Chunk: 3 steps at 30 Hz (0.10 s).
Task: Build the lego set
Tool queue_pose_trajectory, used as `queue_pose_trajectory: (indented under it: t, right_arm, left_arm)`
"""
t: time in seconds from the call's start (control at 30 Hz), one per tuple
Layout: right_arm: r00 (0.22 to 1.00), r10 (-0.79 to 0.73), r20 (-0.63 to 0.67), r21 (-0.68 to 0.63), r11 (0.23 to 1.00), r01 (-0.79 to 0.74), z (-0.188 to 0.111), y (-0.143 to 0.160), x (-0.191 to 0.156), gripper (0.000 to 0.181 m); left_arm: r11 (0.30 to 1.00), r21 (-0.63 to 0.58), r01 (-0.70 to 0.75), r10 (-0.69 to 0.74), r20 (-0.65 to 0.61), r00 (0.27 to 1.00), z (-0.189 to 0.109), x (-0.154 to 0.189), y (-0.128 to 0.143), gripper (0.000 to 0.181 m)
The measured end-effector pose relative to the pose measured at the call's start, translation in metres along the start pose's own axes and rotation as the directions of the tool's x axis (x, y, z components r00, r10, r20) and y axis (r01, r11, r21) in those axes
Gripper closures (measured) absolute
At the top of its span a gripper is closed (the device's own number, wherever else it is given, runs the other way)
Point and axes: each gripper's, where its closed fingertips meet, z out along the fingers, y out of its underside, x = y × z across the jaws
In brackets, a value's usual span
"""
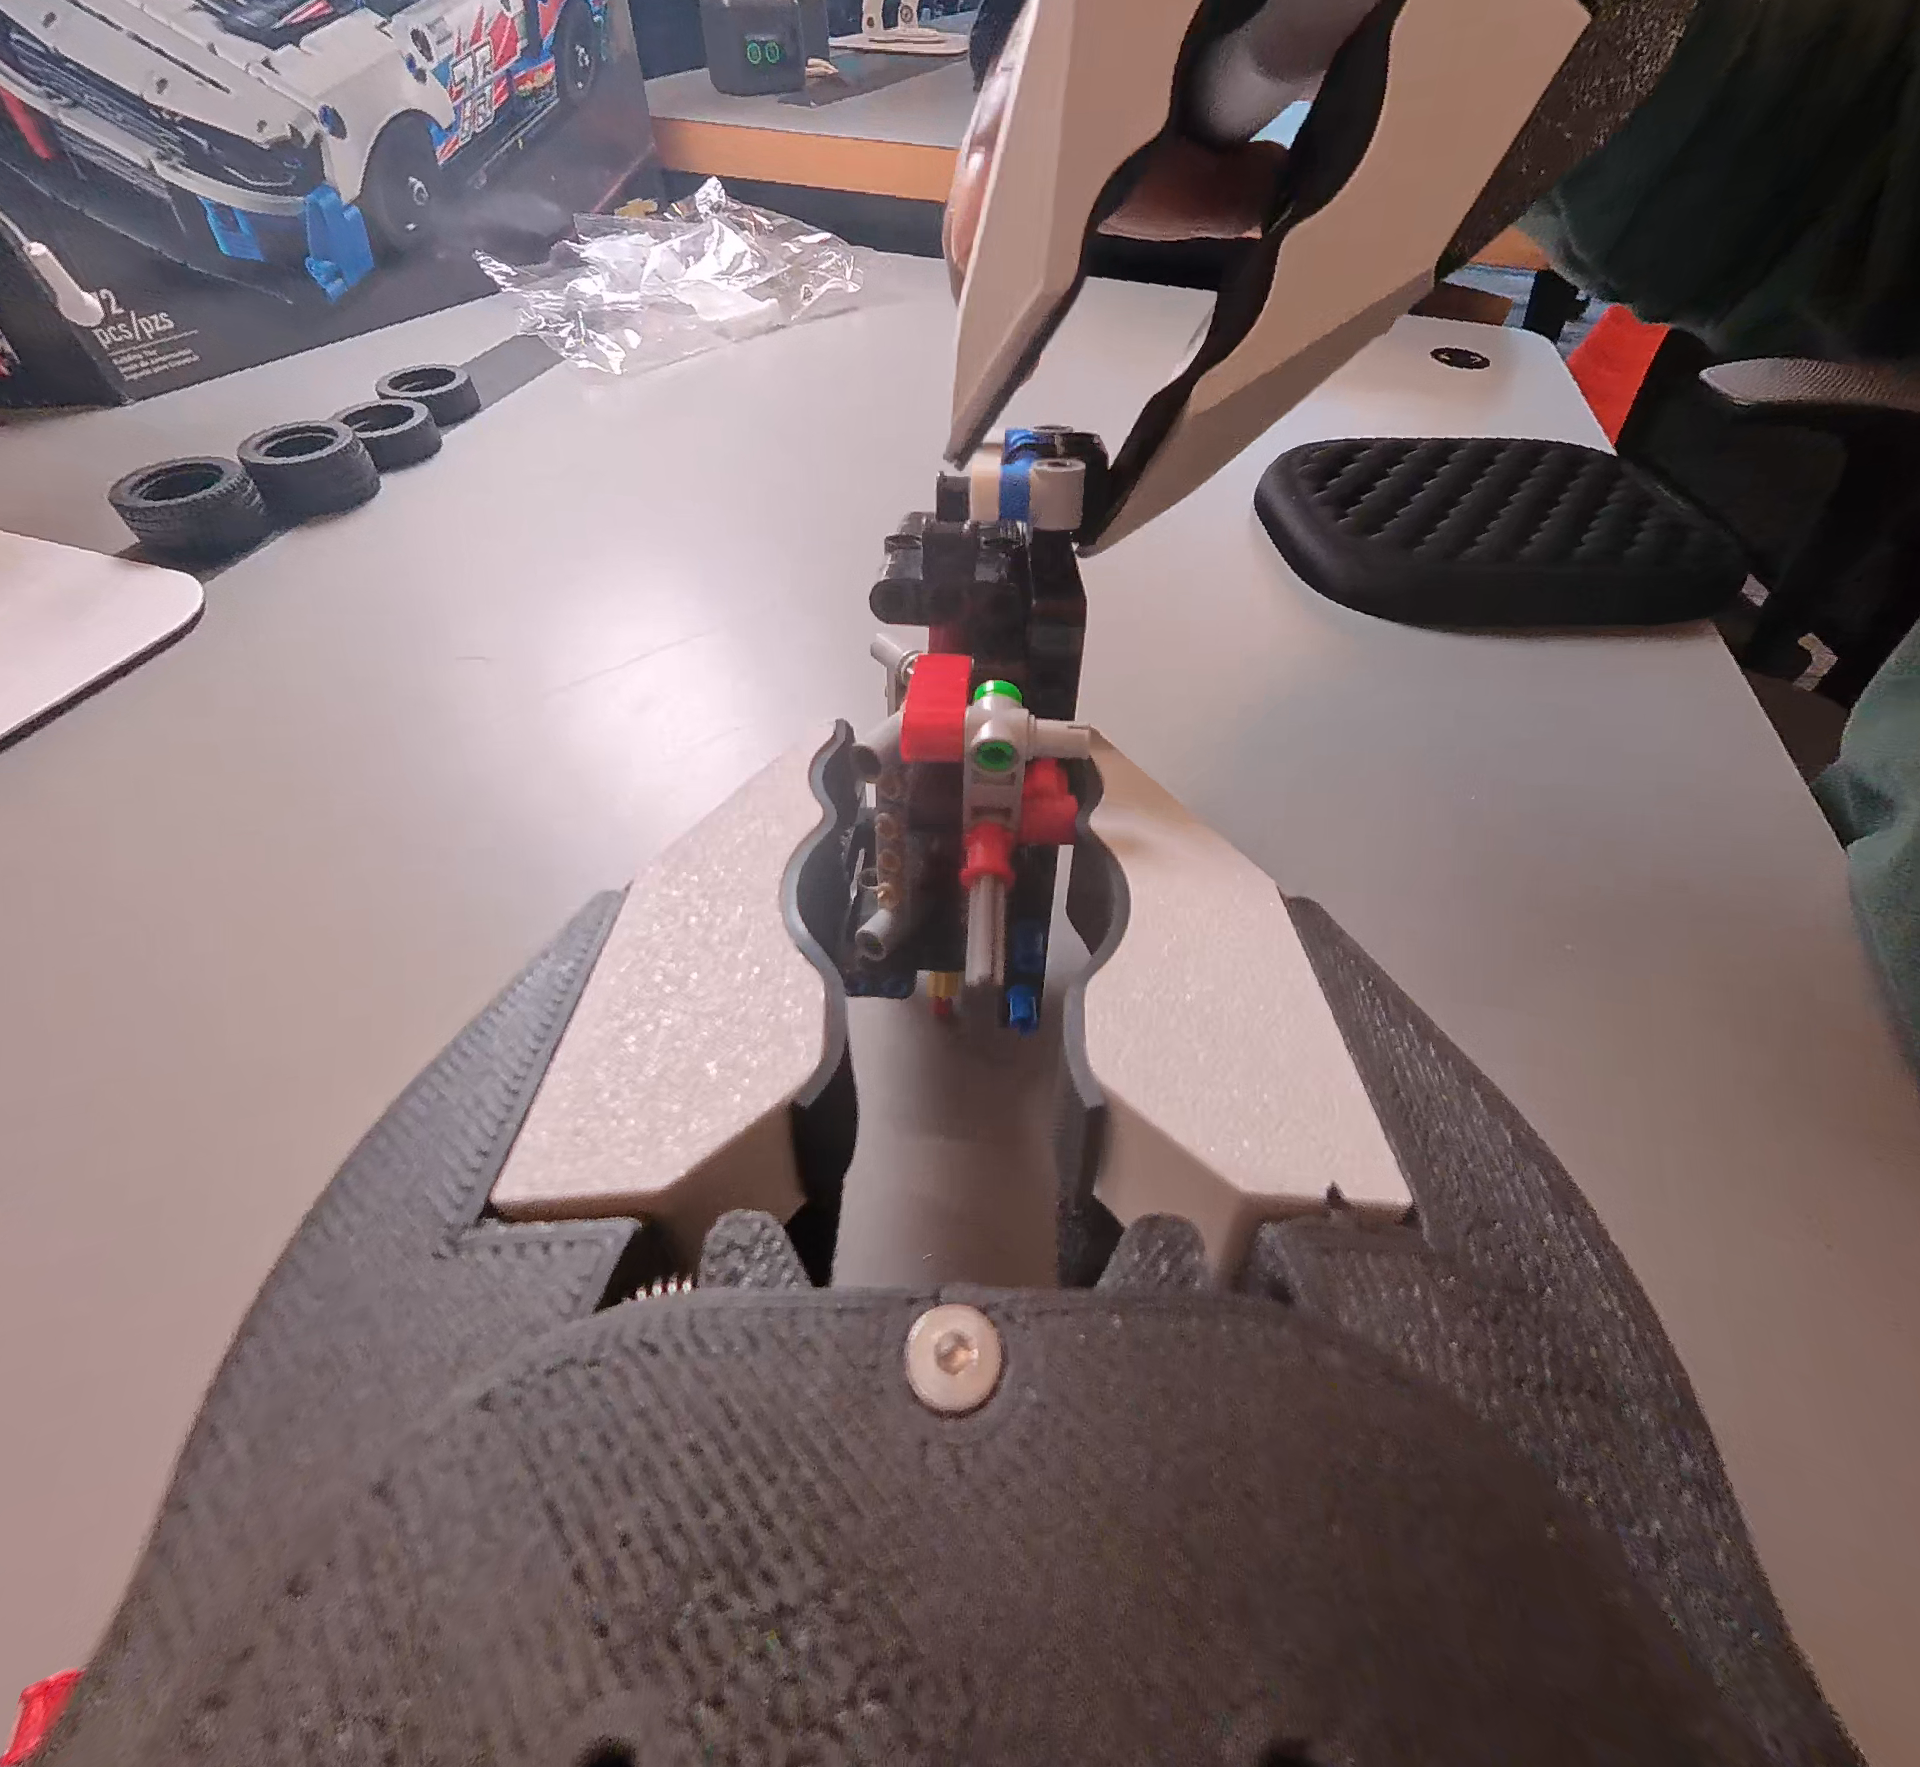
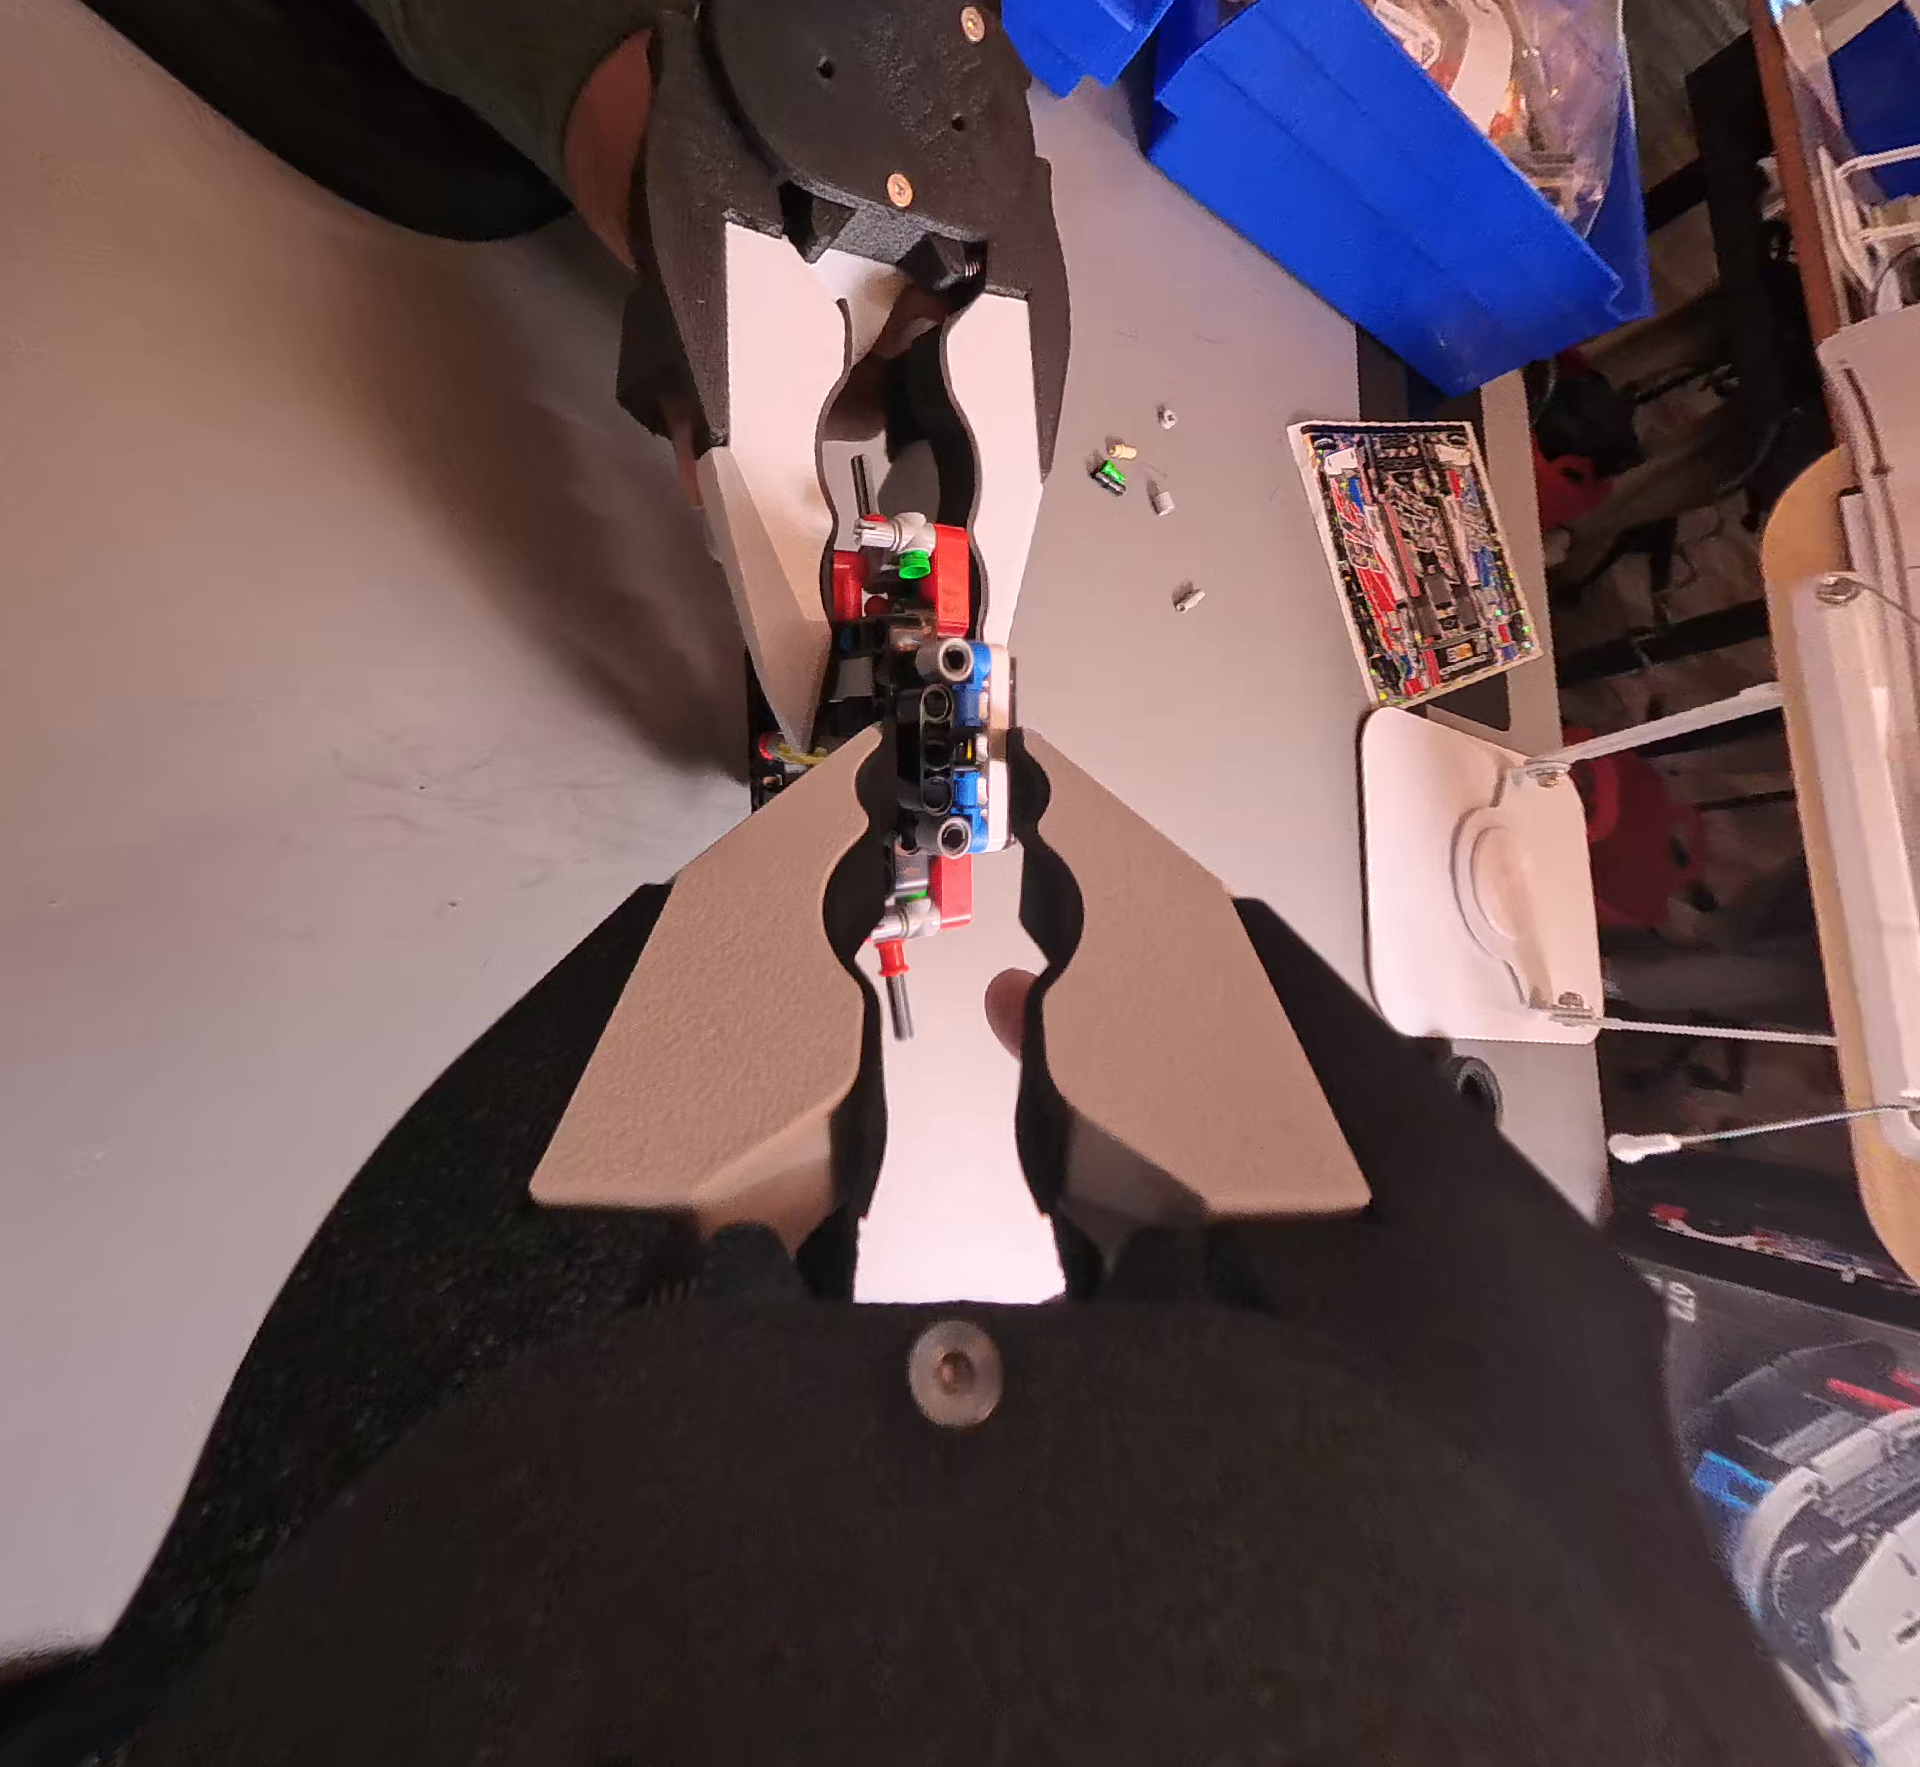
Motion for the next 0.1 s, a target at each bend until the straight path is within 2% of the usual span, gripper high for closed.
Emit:
queue_pose_trajectory:
  t: [0.1]
  right_arm:
    - [0.999,-0.031,-0.017,-0.018,0.999,0.031,0.0008,0.0002,0.0020,0.162]
  left_arm:
    - [1.000,0.001,0.019,-0.019,0.003,1.000,-0.0004,-0.0018,0.0001,0.144]
